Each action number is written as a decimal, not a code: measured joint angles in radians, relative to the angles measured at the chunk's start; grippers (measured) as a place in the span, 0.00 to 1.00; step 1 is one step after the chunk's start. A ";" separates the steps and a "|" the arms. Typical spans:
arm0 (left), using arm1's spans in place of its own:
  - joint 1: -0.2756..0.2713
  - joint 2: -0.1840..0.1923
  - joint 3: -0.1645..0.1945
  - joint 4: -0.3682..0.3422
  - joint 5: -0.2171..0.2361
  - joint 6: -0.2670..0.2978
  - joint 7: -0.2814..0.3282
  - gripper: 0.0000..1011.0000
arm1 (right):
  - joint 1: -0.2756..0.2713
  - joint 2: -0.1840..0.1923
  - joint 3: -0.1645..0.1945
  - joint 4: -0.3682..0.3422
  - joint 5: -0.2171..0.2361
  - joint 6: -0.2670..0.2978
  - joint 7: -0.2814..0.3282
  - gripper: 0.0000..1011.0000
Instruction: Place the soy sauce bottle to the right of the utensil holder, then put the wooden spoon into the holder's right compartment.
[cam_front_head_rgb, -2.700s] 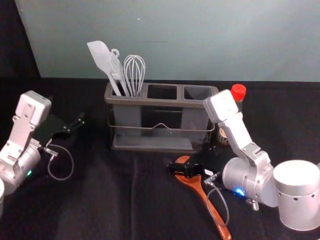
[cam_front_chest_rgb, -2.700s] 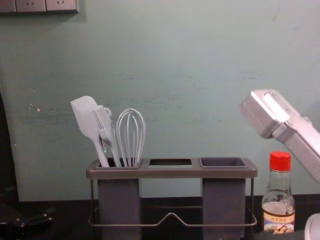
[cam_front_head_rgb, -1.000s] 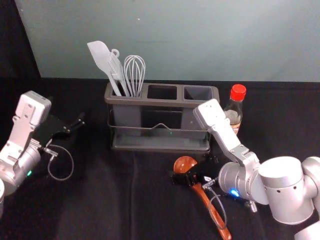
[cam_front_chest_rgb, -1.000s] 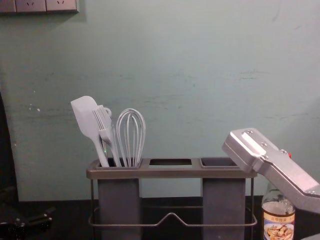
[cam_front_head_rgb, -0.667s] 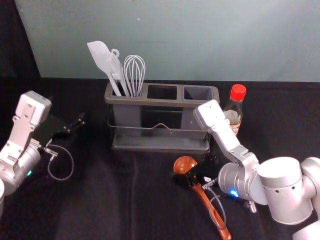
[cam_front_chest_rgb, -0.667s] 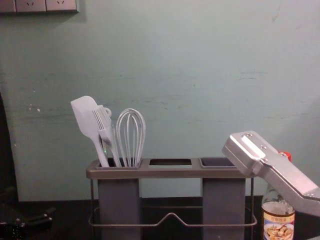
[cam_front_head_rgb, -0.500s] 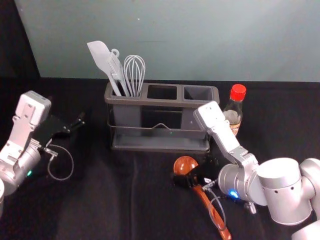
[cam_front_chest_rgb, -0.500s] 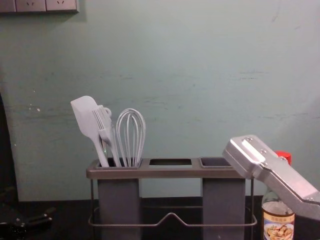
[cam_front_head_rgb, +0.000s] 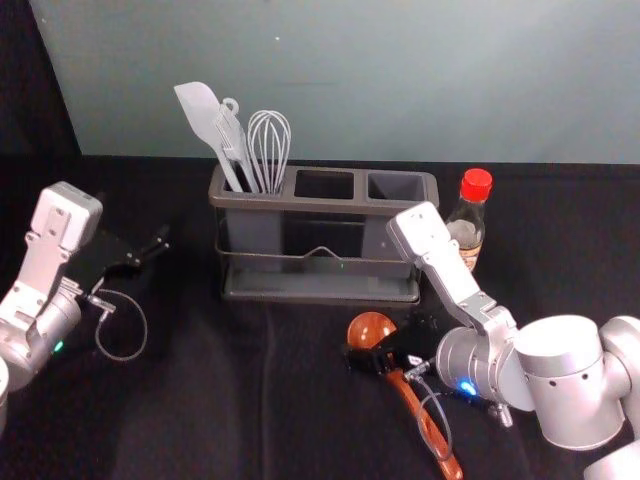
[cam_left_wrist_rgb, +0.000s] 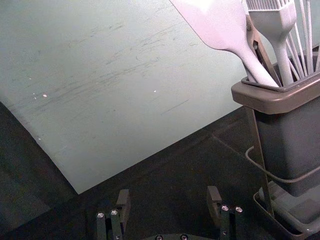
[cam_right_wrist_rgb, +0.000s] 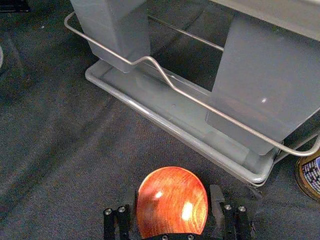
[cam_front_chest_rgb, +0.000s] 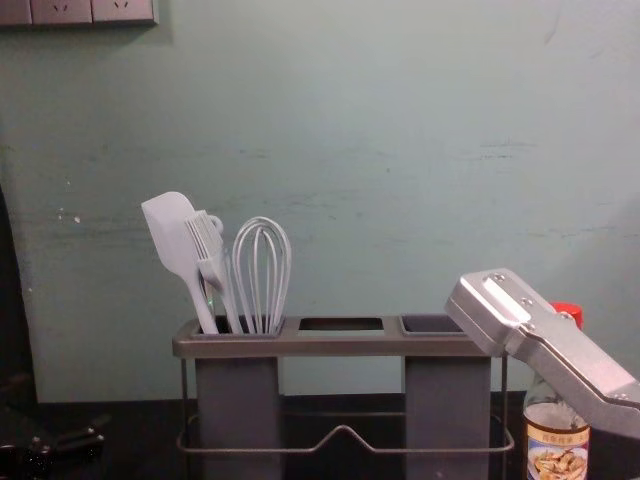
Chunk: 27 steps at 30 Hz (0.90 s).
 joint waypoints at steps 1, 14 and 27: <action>0.000 0.000 0.000 0.000 0.000 0.000 0.000 0.99 | 0.000 0.000 0.000 0.000 0.000 0.000 0.000 0.94; 0.000 0.000 0.000 0.000 0.000 0.000 0.000 0.99 | 0.000 0.001 -0.001 -0.002 0.001 -0.001 0.000 0.83; 0.000 0.000 0.000 0.000 0.000 0.000 0.000 0.99 | -0.035 0.039 -0.004 -0.098 0.025 -0.165 0.051 0.83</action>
